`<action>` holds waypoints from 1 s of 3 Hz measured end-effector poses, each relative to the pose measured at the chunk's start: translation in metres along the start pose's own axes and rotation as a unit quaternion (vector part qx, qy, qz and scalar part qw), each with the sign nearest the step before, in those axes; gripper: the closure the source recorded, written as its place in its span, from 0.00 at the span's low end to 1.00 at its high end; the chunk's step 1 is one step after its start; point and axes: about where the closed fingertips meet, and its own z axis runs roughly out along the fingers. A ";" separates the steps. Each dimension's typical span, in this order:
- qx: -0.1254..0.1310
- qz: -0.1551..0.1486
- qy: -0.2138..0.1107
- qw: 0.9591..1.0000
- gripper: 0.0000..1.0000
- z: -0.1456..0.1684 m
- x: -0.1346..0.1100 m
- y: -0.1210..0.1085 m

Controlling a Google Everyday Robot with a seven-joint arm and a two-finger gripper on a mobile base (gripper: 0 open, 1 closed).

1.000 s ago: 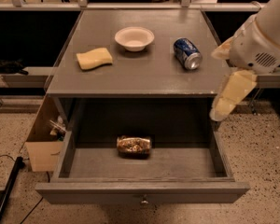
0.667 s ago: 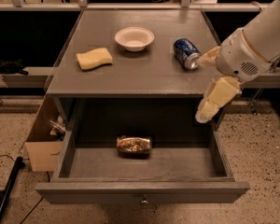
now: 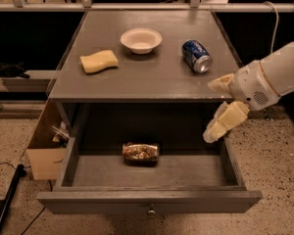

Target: Pick orange can from top drawer and place on counter

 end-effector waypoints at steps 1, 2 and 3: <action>-0.030 0.020 0.001 0.999 0.00 0.036 0.022 0.002; -0.033 0.022 -0.001 0.999 0.00 0.039 0.023 0.004; -0.069 0.036 -0.018 0.997 0.00 0.080 0.036 0.020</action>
Offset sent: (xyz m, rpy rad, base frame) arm -0.0005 0.0055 -0.0336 0.0157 0.0570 0.0055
